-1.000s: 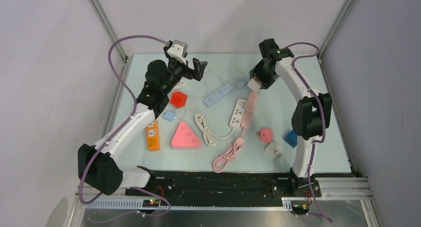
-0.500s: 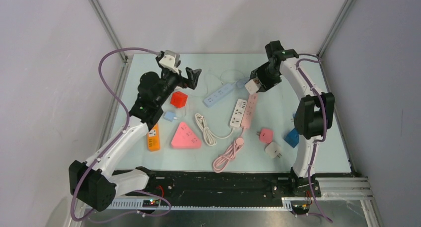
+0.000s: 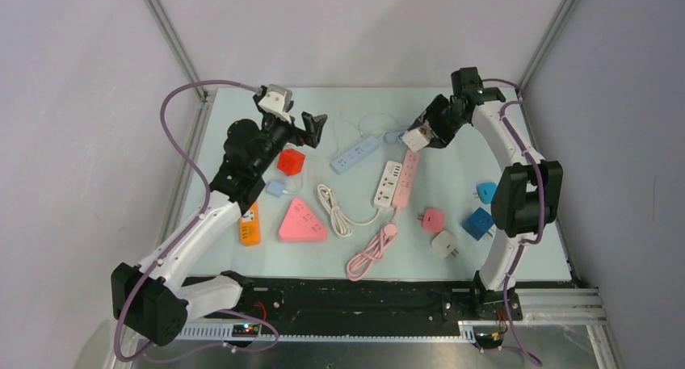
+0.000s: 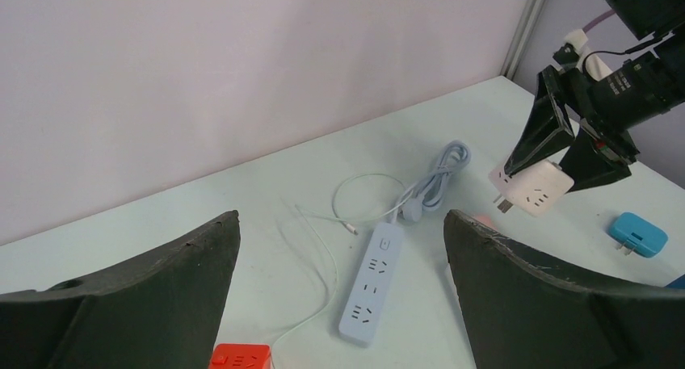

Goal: Insert the plug
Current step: Insert the plug into the socket.

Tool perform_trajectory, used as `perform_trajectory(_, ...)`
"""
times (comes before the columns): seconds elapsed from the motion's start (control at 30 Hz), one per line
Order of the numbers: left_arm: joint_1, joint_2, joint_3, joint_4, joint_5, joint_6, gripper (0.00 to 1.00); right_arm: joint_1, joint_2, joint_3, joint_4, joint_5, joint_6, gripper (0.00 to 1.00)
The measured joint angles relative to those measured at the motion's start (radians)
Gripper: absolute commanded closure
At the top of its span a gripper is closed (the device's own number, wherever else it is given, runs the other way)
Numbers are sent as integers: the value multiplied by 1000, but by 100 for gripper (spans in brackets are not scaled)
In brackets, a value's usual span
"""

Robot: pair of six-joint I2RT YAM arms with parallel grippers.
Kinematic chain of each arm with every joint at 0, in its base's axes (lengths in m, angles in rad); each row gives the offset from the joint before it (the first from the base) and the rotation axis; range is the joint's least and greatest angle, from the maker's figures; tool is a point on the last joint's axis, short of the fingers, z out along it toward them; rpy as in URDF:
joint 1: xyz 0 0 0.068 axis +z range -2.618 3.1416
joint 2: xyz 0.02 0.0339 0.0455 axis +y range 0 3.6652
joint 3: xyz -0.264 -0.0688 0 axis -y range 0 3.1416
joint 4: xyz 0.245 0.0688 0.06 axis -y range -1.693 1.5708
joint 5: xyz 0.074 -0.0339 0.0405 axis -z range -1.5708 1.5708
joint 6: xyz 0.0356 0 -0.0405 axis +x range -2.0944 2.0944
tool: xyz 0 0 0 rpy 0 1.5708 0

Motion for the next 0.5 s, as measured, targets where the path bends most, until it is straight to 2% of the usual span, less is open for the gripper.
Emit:
perform_trajectory(0.3,0,-15,-17,3,2,0,0,16,31,111,-56,68,-236,100)
perform_trajectory(0.5,0,-22,-32,6,3,0,0,42,72,119,-68,145,-345,100)
